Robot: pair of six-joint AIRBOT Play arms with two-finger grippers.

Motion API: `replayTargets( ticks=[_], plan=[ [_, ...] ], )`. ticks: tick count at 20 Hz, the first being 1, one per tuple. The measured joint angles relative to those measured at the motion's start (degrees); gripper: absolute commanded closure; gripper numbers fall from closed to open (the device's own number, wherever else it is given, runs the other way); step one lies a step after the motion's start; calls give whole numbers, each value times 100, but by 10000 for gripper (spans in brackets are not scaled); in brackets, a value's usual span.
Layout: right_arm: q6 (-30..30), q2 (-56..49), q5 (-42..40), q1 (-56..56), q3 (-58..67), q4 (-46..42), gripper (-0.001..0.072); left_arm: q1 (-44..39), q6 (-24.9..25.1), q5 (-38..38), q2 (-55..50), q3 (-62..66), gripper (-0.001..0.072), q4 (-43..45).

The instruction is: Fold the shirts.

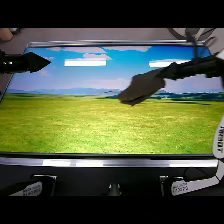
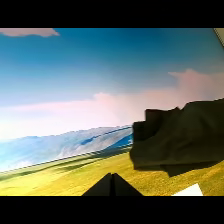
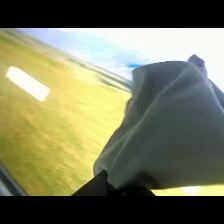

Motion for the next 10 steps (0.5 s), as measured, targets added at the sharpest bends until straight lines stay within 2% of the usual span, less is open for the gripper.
replayTargets(
  ticks=[3, 5, 10],
  plan=[
    [-66, 173, 549, -1040, 177, -769, 696, -72, -22, 22, -28, -2, 680, 0],
    [-157, 219, 918, -1655, 210, -1604, 696, -160, -42, 26, -42, -2, 679, -2],
    [-221, 304, 1488, -2612, -234, -3331, 696, -444, -63, 46, -92, -2, 679, -4]
  ],
)
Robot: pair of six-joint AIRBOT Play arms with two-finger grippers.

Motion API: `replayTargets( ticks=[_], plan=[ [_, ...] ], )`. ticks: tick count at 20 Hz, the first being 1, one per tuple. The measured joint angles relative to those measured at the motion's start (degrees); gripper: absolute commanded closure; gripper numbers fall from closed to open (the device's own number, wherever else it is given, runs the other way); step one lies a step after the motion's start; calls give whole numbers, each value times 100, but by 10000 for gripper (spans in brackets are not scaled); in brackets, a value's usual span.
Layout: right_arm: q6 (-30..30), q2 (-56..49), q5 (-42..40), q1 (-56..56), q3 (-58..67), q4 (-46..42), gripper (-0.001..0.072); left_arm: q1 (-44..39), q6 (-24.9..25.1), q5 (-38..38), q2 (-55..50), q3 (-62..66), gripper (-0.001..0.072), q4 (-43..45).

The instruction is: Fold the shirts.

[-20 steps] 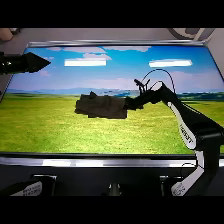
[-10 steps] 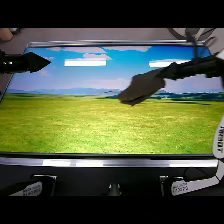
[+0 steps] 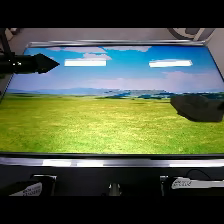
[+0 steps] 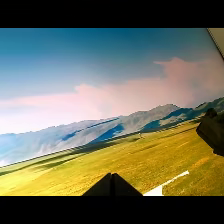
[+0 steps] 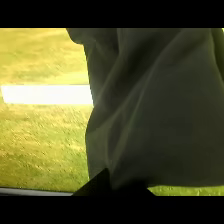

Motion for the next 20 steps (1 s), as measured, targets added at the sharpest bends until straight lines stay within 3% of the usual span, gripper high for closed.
replayTargets(
  ticks=[7, 16, 17, 18, 19, 20],
  plan=[
    [221, 634, -367, -299, -2293, -1543, 696, -164, -7, 42, -57, 0, 680, 2],
    [846, 1445, -1497, -323, -4887, -1926, 693, -179, -7, 46, -85, 0, 679, 4],
    [887, 1488, -1569, -323, -5005, -1965, 631, -179, -7, 46, -85, 0, 679, 4],
    [929, 1517, -1622, -323, -5095, -2000, 422, -179, -7, 42, -85, 0, 680, 4],
    [938, 1534, -1644, -323, -5152, -2039, 115, -179, -7, 39, -85, 0, 679, 4],
    [951, 1550, -1674, -323, -5184, -2074, 20, -179, -7, 35, -85, 0, 679, 4]
  ],
)
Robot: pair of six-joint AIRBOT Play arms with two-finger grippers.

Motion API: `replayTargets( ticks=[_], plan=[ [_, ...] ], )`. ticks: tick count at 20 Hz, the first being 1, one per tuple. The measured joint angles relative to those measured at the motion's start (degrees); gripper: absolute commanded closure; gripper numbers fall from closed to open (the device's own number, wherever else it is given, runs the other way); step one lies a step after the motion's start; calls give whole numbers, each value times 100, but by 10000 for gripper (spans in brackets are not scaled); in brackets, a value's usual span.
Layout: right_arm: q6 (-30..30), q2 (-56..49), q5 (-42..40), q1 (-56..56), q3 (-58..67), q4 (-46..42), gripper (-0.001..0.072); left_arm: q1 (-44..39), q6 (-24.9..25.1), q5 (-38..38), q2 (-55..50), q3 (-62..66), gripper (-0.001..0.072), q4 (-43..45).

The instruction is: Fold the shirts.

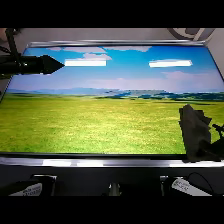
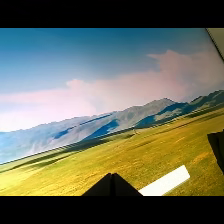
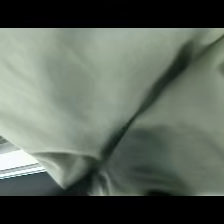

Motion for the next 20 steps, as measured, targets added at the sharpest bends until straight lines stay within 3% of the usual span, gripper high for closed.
replayTargets(
  ticks=[4, 7, 9, 12, 13, 14, 15, 18, 20],
  plan=[
    [-343, 24, 302, 0, 621, -424, 21, 0, 0, 4, -4, 9, 680, 0],
    [-629, 28, 387, 22, 2286, -772, 50, -24, -66, 87, -7, 140, 682, 188],
    [-734, 31, -20, 245, 3620, -826, 51, -131, -391, 317, -26, 404, 682, 879],
    [-793, 35, -852, 1078, 5049, -487, 50, -455, -1375, 481, -247, 855, 673, 2793],
    [-789, 11, -1025, 1482, 5320, -232, 48, -553, -1676, 415, -369, 942, 498, 3381],
    [-767, -52, -1086, 1886, 5504, -35, 48, -629, -1939, 229, -535, 1010, 134, 3873],
    [-734, -162, -1019, 2304, 5633, 90, 48, -682, -2131, -68, -732, 1058, -13, 4203],
    [-717, -782, -85, 3425, 5831, 398, 47, -789, -2321, -1397, -1274, 964, -13, 4524],
    [-726, -1204, 605, 3941, 5838, 503, 48, -863, -2339, -1720, -1246, 553, -13, 4557]
  ],
)
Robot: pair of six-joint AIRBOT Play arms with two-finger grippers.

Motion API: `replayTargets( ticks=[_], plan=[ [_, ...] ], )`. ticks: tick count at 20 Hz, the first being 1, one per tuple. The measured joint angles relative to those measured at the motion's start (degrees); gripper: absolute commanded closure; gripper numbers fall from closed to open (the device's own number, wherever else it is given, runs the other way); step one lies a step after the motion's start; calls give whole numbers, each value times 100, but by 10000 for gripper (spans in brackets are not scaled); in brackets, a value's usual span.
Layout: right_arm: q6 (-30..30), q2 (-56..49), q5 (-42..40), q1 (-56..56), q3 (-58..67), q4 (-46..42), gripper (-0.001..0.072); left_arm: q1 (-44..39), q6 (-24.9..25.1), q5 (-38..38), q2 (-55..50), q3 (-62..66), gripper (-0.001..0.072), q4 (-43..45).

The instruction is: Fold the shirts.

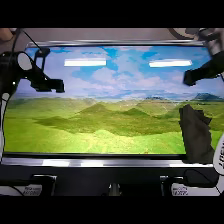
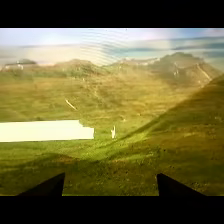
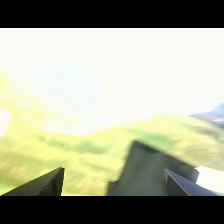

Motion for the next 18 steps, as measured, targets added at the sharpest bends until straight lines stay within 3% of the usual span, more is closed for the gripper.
replayTargets(
  ticks=[6, 18],
  plan=[
    [103, -466, 501, 728, -188, 94, 48, -46, -245, 551, 476, -990, -13, 44],
    [136, -544, 564, 872, -229, 111, 48, -37, -304, 726, 520, -1172, -13, 94]
  ],
)
